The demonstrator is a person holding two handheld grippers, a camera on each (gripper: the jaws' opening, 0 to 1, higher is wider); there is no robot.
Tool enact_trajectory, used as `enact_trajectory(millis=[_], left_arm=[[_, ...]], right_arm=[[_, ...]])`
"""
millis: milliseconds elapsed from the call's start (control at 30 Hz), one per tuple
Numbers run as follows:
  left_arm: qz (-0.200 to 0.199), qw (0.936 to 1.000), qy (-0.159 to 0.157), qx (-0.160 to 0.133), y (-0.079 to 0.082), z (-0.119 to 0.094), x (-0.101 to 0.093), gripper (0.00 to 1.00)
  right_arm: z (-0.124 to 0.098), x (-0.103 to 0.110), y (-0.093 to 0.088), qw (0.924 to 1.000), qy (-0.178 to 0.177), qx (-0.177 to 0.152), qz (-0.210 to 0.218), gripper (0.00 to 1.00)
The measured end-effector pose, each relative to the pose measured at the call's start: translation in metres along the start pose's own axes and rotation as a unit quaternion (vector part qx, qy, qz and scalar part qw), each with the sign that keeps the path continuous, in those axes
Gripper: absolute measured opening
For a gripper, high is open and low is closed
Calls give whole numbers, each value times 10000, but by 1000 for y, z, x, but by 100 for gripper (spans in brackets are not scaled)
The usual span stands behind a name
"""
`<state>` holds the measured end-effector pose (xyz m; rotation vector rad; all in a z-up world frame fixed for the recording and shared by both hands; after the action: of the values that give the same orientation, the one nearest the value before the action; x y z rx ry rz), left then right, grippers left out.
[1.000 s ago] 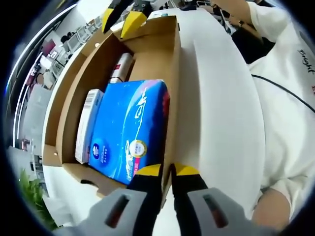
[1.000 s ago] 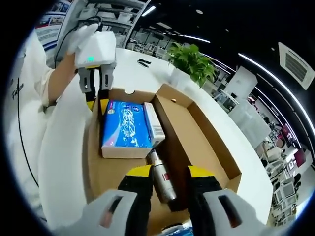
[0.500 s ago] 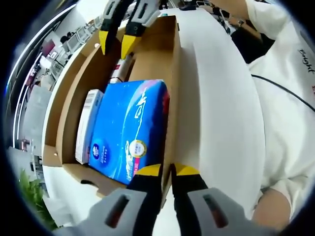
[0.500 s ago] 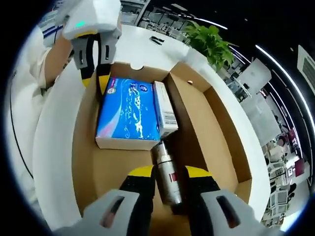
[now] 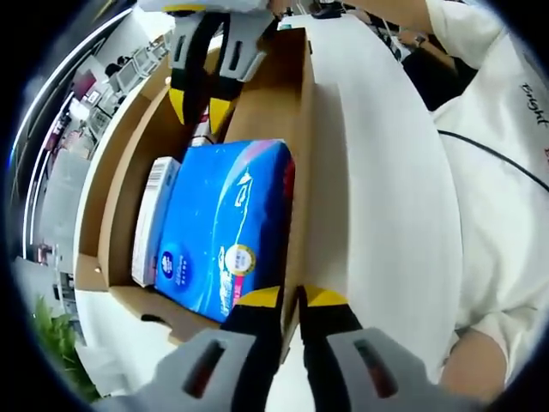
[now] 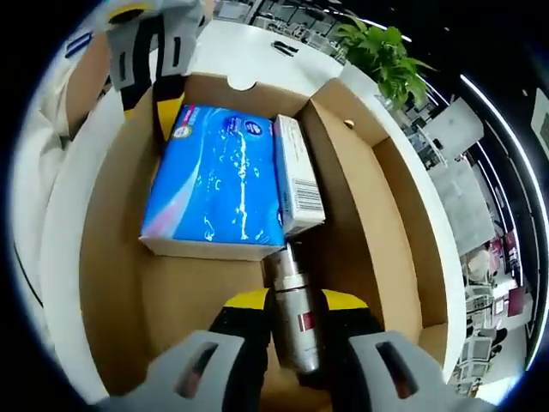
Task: Operate the shoe box by opening the lid, removing the specified soft item, and placing it in the target area until the item is outside and the box remains undamaged.
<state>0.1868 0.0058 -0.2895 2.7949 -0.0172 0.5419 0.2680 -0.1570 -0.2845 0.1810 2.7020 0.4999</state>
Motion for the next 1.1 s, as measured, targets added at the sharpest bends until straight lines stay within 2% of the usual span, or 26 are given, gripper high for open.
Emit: enact_trajectory(millis=[100,233,433,533,600,733,1000,1067,1100], left_arm=[[27,10000,13,-17,0,0,0,7],[6,10000,-3,3,0,0,0,7],[18,10000,22,-26,0,0,0,7],[6,10000,25,-28,0,0,0,7],[8,10000,14,-34,0,-1,1,7],[11,10000,-6,-14,0,-1,1,7],[-4,10000,3,-25,0,-1,1,7],[-18,10000,-11,10,0,-1,0,7],[-18,10000,-18,4,0,0,1,7]], right_arm=[[4,0,0,9999,-51,50,-71,20],[10,5,3,9999,90,13,-67,20],[17,-1,-6,9998,95,182,-64,20],[18,-5,-7,9998,101,162,-61,20],[17,-6,-6,9998,118,166,45,20],[13,-4,-10,9978,263,555,251,20],[11,-2,-14,9945,493,703,601,19],[9,0,-18,9896,618,895,939,19],[8,0,-18,9880,712,963,977,19]])
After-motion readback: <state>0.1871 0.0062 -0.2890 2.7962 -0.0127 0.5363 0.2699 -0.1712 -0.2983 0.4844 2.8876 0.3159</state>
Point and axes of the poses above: the point that each gripper's makers call its tool centre point, and the gripper's own axes: z roughly forward along the fingers, x roughly to its left, y roughly out of its top, the point moved 3 cm from there along -z, roughly backward along the fingers, and after that the axes turned 11 degrees about y, right-handed, at the moved point
